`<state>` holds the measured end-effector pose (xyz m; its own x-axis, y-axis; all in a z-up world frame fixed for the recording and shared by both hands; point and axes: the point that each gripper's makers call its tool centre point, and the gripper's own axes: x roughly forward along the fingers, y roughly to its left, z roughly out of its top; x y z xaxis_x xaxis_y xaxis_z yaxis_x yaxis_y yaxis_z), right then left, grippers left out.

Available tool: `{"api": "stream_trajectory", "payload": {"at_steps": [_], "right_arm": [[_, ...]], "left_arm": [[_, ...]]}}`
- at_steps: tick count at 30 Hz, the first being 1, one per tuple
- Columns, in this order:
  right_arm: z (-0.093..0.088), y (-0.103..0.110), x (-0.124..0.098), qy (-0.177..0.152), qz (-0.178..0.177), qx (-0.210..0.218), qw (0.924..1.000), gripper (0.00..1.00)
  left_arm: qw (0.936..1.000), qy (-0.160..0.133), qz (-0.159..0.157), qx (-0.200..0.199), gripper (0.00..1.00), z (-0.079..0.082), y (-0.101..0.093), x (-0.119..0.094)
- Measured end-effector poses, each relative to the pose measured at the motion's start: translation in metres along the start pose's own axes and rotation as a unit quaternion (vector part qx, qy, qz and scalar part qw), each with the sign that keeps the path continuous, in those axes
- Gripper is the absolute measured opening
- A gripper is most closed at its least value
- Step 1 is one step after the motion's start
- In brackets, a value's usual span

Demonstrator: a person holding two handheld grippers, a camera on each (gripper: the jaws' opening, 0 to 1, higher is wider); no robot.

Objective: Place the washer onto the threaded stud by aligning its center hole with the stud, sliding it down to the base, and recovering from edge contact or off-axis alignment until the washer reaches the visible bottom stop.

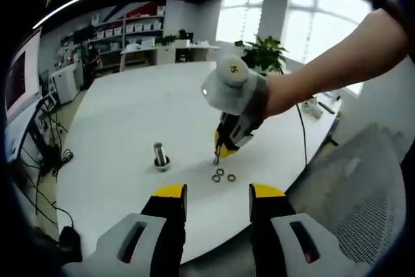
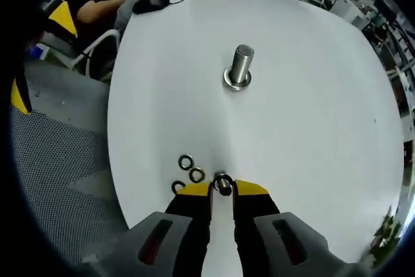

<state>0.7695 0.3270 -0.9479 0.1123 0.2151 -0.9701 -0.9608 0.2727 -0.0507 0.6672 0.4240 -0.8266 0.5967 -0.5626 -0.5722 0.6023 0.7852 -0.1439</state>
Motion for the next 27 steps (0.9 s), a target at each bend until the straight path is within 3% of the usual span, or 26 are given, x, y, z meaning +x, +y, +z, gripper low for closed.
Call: {"api": "stream_trajectory", "payload": {"at_steps": [15, 17, 27], "right_arm": [[-0.038, -0.012, 0.015, 0.043, 0.002, 0.022, 0.9988, 0.14], [-0.036, -0.013, 0.014, 0.030, 0.001, 0.030, 0.9991, 0.14], [-0.038, -0.013, 0.014, 0.028, 0.006, 0.039, 0.9988, 0.15]], "left_arm": [[1.0000, 0.005, -0.004, -0.004, 0.36, -0.002, 0.000, 0.002], [1.0000, 0.005, -0.004, -0.006, 0.36, -0.002, 0.000, 0.002], [0.9999, 0.012, -0.008, -0.004, 0.36, -0.004, -0.001, 0.003]]}}
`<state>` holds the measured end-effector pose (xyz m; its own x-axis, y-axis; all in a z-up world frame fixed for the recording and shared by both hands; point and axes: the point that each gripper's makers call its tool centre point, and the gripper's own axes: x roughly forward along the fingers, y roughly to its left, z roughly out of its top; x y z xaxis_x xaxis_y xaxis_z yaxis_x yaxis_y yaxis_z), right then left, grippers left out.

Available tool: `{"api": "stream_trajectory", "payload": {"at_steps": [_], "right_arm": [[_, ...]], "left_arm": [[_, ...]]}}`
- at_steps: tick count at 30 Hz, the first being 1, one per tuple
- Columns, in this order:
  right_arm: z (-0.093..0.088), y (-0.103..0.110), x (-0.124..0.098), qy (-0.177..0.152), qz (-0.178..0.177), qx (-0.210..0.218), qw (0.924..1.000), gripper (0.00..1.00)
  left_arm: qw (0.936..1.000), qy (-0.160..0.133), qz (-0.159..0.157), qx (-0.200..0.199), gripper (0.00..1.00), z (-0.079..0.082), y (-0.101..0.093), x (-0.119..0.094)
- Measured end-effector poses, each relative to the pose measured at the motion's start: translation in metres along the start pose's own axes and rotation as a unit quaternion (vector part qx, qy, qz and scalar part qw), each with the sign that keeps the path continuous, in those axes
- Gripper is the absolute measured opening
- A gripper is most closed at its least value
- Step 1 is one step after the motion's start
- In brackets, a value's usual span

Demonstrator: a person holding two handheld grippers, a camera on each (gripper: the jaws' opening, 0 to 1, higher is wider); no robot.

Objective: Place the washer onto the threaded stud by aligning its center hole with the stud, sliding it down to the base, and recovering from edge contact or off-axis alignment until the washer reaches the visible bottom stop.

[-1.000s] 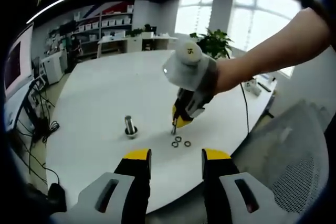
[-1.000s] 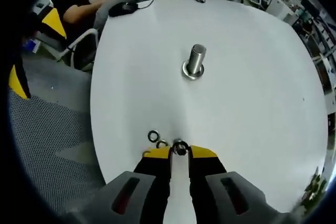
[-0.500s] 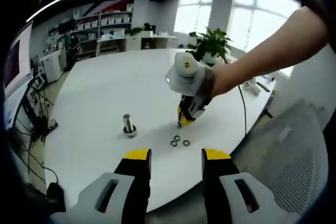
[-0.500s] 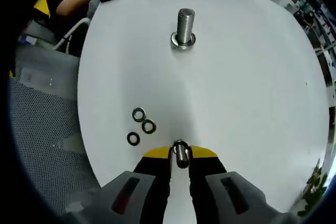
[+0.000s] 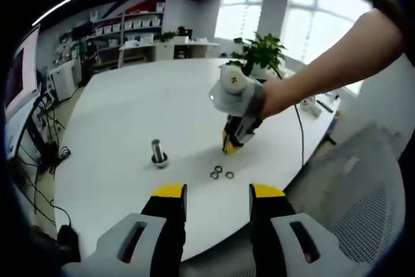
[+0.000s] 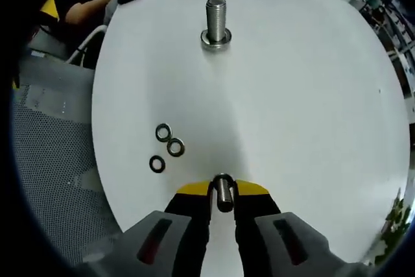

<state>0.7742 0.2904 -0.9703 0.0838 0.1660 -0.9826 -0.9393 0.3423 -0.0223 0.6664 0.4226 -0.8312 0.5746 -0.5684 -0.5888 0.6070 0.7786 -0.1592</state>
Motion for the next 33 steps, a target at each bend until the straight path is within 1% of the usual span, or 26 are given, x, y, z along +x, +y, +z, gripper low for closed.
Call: {"api": "stream_trajectory", "payload": {"at_steps": [6, 11, 16, 20, 24, 28, 33], "right_arm": [[-0.004, -0.001, -0.005, -0.008, -0.003, 0.014, 0.9999, 0.16], [-0.005, -0.005, -0.012, -0.021, -0.013, 0.024, 0.9994, 0.20], [-0.015, -0.001, -0.020, -0.025, -0.017, 0.047, 0.9984, 0.21], [-0.022, 0.012, -0.019, -0.030, -0.006, 0.071, 0.9970, 0.22], [-0.023, 0.025, -0.017, -0.032, 0.001, 0.072, 0.9969, 0.22], [-0.017, 0.042, -0.013, -0.036, 0.019, 0.080, 0.9960, 0.22], [-0.002, 0.057, -0.006, -0.043, 0.030, 0.067, 0.9964, 0.22]], "left_arm": [[1.0000, -0.002, 0.002, -0.004, 0.36, 0.001, 0.001, -0.001], [1.0000, 0.001, 0.001, 0.000, 0.36, 0.000, 0.000, 0.000], [1.0000, 0.003, 0.000, 0.001, 0.36, -0.001, 0.000, 0.000], [1.0000, 0.004, -0.001, 0.003, 0.36, -0.001, -0.001, 0.001], [1.0000, 0.006, -0.003, 0.005, 0.36, -0.001, -0.002, 0.001], [0.9999, 0.007, -0.003, 0.007, 0.36, -0.002, -0.003, 0.001], [0.9999, 0.007, -0.002, 0.008, 0.36, -0.002, -0.002, 0.001]]}}
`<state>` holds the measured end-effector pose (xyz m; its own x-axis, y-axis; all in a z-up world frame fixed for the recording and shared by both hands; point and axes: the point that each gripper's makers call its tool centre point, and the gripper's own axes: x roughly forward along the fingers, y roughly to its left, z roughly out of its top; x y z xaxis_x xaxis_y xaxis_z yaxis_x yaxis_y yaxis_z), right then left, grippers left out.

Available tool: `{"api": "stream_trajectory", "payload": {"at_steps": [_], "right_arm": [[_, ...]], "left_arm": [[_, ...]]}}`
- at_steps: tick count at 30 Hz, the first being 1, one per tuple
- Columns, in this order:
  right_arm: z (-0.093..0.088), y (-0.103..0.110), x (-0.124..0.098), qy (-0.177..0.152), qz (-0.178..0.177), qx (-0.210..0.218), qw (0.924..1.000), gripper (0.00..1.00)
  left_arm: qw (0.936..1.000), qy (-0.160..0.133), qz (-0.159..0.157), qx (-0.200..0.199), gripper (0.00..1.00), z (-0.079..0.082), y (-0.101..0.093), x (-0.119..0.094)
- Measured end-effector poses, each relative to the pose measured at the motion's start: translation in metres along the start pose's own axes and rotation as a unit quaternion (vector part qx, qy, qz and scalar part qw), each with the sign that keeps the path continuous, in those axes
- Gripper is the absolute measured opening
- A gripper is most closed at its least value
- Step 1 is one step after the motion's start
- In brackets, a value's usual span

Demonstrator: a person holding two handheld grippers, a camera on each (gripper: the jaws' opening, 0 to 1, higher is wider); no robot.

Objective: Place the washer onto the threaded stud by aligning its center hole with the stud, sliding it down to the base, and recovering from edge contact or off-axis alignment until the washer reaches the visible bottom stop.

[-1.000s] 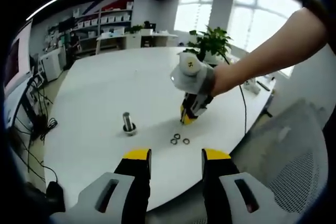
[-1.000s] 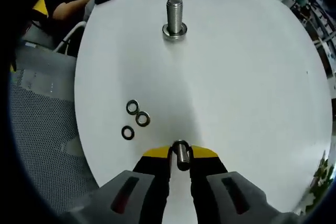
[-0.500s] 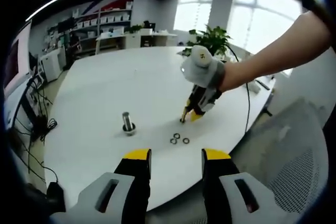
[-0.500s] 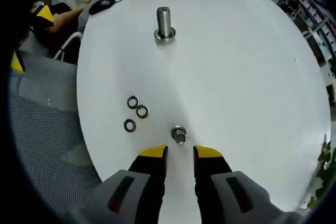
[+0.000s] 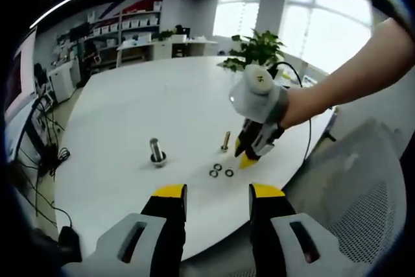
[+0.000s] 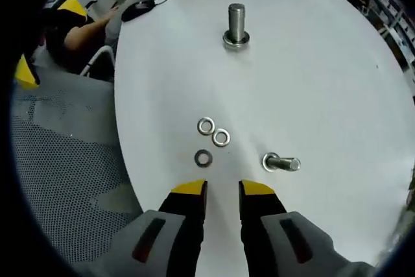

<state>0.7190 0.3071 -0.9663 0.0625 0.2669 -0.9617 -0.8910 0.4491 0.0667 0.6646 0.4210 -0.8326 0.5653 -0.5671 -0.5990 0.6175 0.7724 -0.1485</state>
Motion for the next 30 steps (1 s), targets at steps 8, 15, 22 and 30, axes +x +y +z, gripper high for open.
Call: {"api": "stream_trajectory", "payload": {"at_steps": [8, 15, 22, 30], "right_arm": [[0.009, 0.009, 0.014, 0.006, 0.007, -0.020, 0.9998, 0.21], [0.018, 0.011, 0.013, 0.001, 0.001, -0.058, 0.9983, 0.19], [0.019, 0.014, 0.014, 0.007, -0.015, -0.102, 0.9946, 0.18], [0.017, 0.015, 0.015, 0.010, -0.022, -0.103, 0.9943, 0.15]], "left_arm": [[1.0000, 0.002, 0.001, 0.003, 0.36, -0.001, 0.000, 0.000], [1.0000, 0.002, 0.003, 0.002, 0.36, -0.001, 0.001, 0.000], [1.0000, 0.005, 0.000, 0.006, 0.36, -0.002, 0.000, 0.000], [1.0000, 0.003, 0.000, 0.007, 0.36, -0.001, 0.000, 0.001]]}}
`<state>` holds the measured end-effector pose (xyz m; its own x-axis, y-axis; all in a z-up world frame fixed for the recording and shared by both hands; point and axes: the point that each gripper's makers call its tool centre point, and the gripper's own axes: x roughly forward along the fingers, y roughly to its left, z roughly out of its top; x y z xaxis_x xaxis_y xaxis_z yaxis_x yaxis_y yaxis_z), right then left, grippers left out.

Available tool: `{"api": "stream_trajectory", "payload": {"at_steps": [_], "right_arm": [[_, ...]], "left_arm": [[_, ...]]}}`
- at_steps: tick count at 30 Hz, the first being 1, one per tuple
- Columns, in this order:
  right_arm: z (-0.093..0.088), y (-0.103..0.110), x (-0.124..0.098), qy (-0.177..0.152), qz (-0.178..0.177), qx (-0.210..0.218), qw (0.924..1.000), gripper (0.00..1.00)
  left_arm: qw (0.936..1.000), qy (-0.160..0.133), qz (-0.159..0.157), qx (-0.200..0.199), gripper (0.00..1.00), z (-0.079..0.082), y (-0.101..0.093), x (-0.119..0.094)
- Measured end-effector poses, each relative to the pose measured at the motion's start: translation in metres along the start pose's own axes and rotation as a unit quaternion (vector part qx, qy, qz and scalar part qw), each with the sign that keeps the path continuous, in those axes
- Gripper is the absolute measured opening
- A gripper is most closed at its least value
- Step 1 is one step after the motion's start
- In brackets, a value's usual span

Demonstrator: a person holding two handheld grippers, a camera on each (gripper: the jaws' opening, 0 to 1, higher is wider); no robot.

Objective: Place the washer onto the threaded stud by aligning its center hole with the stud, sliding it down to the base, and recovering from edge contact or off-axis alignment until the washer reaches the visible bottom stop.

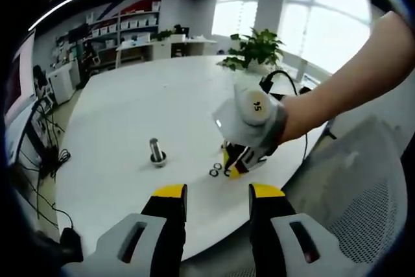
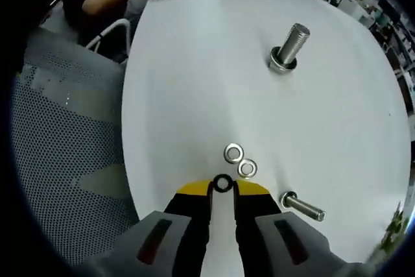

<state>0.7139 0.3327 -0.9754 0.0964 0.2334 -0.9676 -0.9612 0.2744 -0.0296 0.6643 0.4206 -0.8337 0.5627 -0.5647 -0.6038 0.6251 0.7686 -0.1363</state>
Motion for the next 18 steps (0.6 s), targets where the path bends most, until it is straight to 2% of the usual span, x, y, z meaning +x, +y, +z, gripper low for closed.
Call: {"api": "stream_trajectory", "payload": {"at_steps": [3, 9, 18], "right_arm": [[0.0010, 0.0002, 0.0002, 0.007, -0.007, 0.012, 0.9999, 0.15], [0.0002, 0.0006, 0.0001, 0.014, -0.013, -0.002, 0.9998, 0.14], [-0.0023, -0.0015, -0.0006, -0.020, -0.023, 0.024, 0.9993, 0.14]], "left_arm": [[1.0000, 0.000, -0.001, 0.000, 0.36, 0.0004, -0.0002, 0.0004], [1.0000, 0.004, -0.002, 0.001, 0.36, -0.0010, -0.0008, 0.0007], [1.0000, 0.003, 0.003, 0.002, 0.37, -0.0003, 0.0012, 0.0005]]}}
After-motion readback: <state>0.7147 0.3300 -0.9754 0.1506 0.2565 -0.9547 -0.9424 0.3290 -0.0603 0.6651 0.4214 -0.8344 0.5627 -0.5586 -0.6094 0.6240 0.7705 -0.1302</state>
